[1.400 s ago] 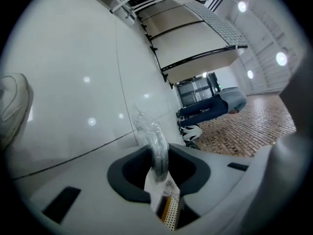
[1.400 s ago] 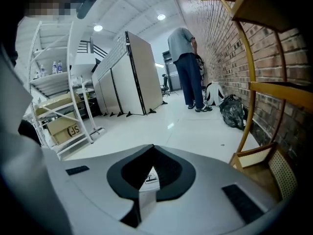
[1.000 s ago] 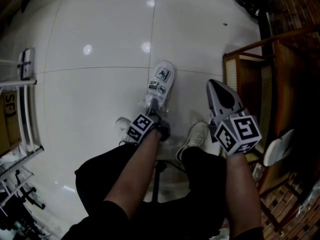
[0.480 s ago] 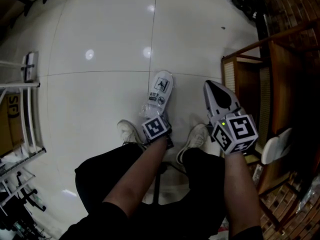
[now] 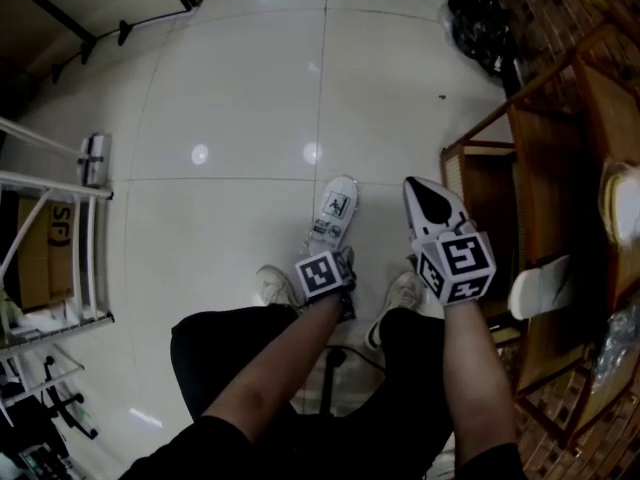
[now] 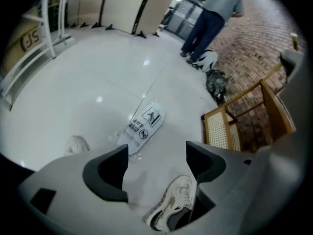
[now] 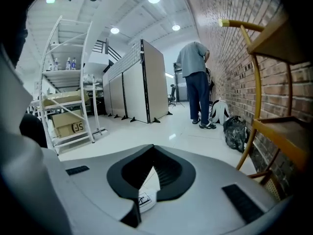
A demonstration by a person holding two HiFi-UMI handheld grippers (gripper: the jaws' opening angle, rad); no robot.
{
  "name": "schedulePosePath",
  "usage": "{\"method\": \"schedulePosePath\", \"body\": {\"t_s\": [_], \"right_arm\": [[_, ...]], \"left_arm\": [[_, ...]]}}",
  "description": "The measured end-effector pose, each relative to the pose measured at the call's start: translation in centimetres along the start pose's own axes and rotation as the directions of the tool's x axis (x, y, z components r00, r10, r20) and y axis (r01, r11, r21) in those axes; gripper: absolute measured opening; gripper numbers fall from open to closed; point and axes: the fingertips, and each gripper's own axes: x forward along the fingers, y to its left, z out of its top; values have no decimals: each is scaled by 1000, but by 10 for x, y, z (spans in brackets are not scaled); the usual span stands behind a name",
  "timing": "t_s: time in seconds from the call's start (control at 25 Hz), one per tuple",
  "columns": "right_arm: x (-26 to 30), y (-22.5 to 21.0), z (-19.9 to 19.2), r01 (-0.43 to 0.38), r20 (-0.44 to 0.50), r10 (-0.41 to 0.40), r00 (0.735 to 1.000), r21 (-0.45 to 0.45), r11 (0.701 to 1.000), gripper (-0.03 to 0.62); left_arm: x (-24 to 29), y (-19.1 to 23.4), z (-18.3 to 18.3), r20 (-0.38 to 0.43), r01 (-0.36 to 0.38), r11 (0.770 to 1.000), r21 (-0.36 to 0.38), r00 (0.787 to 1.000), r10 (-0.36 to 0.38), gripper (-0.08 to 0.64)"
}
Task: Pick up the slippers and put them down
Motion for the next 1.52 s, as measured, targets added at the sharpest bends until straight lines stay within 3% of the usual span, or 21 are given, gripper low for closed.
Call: {"method": "schedulePosePath", "body": {"t_s": [0.12, 0.24, 0.32, 0.4, 0.56, 0.76, 0.84, 0.96, 1.08, 1.16, 1.28, 1.52], "right_arm": [[-6, 6, 6, 12, -5, -12, 1000, -24, 1000, 9], [-10, 8, 11, 35, -15, -36, 999, -43, 998, 9], [-17, 11, 14, 60, -13, -61, 998, -62, 996, 9], [-26, 15, 21, 84, 6, -84, 996, -96, 992, 9], [-56, 24, 59, 149, 133, -132, 982, -131, 980, 9], [-114, 53, 137, 176, 333, -117, 936, -155, 972, 9], [-142, 69, 156, 170, 388, -97, 917, -159, 972, 9], [-182, 90, 173, 176, 458, -79, 885, -172, 969, 9], [-215, 106, 179, 184, 508, -66, 859, -185, 965, 9], [-234, 116, 178, 178, 538, -59, 841, -172, 969, 9], [-257, 130, 172, 174, 579, -51, 814, -158, 972, 9], [-279, 156, 143, 163, 586, -29, 810, -177, 971, 8]], "left_arm": [[-30, -17, 34, 52, 18, 993, 116, 998, -24, 370], [-75, -34, 91, 180, -7, 971, 239, 983, -38, 367], [-113, -51, 126, 287, -21, 939, 342, 954, -83, 364], [-154, -62, 156, 395, -42, 908, 417, 908, -139, 361], [-251, -85, 203, 580, -30, 878, 479, 761, -290, 257], [-388, -121, 233, 705, -37, 811, 584, 518, -484, 45], [-430, -131, 221, 704, -43, 774, 632, 450, -550, 27], [-477, -144, 185, 653, -41, 693, 720, 381, -655, 5], [-506, -150, 143, 581, -53, 603, 796, 345, -737, 5], [-516, -145, 120, 554, -43, 575, 817, 337, -761, 5], [-519, -128, 97, 546, -13, 575, 818, 334, -768, 5], [-517, -92, 68, 585, -103, 587, 803, 322, -744, 5]]}}
